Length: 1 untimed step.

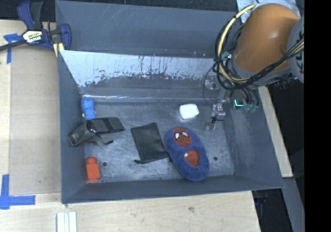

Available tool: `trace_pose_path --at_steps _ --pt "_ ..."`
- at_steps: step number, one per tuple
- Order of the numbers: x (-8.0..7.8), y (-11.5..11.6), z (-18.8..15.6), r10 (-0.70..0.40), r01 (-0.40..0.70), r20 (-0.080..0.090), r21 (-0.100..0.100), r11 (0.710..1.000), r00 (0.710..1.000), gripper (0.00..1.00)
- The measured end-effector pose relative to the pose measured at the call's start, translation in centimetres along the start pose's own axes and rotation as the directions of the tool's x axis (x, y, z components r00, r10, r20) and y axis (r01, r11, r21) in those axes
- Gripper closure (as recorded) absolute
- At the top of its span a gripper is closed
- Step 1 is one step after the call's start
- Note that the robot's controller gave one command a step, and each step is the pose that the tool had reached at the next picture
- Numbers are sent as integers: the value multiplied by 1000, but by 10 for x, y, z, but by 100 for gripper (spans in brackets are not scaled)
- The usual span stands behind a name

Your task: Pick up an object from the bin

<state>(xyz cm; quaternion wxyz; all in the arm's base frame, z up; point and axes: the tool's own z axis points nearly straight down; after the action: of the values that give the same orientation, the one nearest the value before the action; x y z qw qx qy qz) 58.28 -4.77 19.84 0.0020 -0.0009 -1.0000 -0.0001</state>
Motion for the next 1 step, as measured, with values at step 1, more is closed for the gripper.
trace_pose_path --at_steps 1 --pt "11 18 130 0 0 2 1 1000 1000 0"
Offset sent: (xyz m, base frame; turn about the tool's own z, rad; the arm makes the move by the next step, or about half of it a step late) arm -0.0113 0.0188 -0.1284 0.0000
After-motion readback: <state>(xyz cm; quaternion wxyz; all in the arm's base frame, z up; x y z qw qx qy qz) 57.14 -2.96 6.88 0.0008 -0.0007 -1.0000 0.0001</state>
